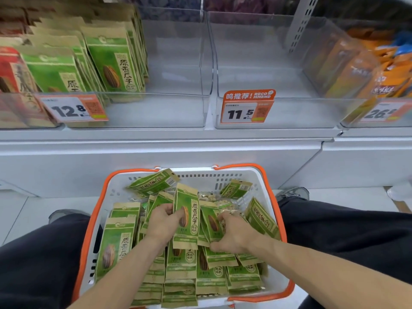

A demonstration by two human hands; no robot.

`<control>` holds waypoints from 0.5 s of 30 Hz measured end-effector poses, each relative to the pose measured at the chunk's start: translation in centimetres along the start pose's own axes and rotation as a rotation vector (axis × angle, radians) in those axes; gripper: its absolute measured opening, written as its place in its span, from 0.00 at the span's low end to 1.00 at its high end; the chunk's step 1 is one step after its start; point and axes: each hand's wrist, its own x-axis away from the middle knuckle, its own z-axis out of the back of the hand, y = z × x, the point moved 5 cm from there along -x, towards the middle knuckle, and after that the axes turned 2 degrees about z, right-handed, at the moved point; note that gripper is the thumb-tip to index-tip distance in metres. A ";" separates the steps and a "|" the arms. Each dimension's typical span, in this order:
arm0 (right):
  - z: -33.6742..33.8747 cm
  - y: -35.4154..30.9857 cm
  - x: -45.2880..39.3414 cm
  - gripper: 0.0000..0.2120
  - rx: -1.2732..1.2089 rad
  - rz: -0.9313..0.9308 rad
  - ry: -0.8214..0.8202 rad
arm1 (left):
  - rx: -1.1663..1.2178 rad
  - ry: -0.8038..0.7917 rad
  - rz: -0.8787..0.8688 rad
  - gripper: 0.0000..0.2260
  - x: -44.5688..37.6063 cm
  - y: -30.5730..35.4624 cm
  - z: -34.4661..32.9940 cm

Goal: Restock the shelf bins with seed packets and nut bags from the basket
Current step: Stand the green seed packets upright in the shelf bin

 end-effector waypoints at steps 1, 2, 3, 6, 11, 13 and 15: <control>-0.4 -0.1 0.1 0.46 0.001 -0.015 -0.013 | -0.003 0.005 0.000 0.03 0.0 0.0 0.0; -0.8 -0.1 0.0 0.49 0.002 -0.032 -0.018 | -0.006 0.017 0.007 0.03 0.0 0.1 0.1; -1.1 -0.2 0.0 0.52 0.006 -0.050 -0.014 | -0.012 0.035 0.016 0.02 -0.2 0.0 0.3; -1.9 -0.7 -0.2 0.59 -0.010 -0.108 0.010 | -0.100 0.063 0.024 0.03 -0.6 0.3 1.3; -1.2 -3.5 -0.5 0.57 -0.458 -0.096 0.030 | -0.200 0.049 0.003 0.08 -0.9 2.8 4.7; 0.3 -4.5 -0.6 0.52 -0.580 -0.086 0.041 | -0.212 0.044 0.002 0.09 -1.1 3.9 6.3; 1.8 -5.4 -0.5 0.44 -0.721 -0.079 0.015 | -0.196 0.019 0.022 0.09 -1.3 4.6 7.4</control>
